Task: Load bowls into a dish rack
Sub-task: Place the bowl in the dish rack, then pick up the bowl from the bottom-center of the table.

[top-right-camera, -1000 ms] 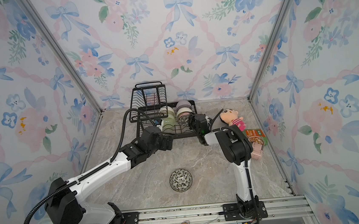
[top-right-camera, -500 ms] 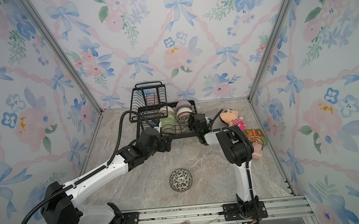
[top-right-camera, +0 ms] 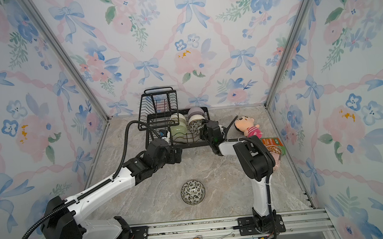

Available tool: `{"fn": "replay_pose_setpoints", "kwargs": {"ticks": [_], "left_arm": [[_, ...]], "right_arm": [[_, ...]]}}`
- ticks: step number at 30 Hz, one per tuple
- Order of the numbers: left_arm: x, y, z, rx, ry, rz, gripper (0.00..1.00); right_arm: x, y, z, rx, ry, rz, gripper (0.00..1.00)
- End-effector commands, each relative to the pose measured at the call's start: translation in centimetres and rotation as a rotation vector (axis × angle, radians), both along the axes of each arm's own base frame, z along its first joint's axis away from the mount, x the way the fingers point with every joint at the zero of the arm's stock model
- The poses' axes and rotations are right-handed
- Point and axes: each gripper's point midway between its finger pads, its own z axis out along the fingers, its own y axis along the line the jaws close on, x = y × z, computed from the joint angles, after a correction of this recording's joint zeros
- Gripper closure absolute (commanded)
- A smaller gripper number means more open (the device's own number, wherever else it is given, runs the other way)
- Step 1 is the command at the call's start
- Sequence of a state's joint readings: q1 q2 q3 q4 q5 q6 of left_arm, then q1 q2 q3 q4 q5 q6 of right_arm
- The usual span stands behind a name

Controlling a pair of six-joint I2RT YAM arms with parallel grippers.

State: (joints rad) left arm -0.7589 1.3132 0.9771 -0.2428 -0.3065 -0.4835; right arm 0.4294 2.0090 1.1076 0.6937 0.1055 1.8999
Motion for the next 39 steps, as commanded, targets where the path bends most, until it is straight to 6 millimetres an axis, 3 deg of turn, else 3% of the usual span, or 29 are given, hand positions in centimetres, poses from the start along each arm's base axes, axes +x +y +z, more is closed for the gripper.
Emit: {"fn": "replay_pose_setpoints", "kwargs": {"ticks": [1,10,13,20,25,31,39], "left_arm": [[-0.5,1.0,-0.2,-0.018,0.011,0.040,0.02],[-1.3,2.1,-0.9,-0.070,0.029,0.101,0.02],[-1.5,2.3,-1.2,-0.093,0.039,0.122,0.02],[-2.5,2.4,-1.9,-0.156,0.062,0.153,0.02],[-3.5,2.1,-2.4,-0.214,0.094,0.167,0.02],[-5.4,1.1,-3.1,-0.330,0.168,0.176,0.02],[-8.9,0.3,-7.0,-0.419,0.302,0.198,0.02]], "right_arm": [[-1.3,-0.1,1.3,-0.026,-0.002,0.014,0.29],[-4.3,-1.6,2.5,-0.106,0.006,0.051,0.15],[-5.6,-2.3,3.1,-0.173,0.020,0.088,0.02],[-9.7,-4.4,5.8,-0.469,0.075,0.227,0.04],[-13.4,-5.0,7.3,-0.788,0.138,0.472,0.04],[-19.5,-4.8,4.3,-0.989,0.197,0.814,0.04],[-28.0,-3.3,-0.5,-1.157,0.189,1.129,0.04]]}}
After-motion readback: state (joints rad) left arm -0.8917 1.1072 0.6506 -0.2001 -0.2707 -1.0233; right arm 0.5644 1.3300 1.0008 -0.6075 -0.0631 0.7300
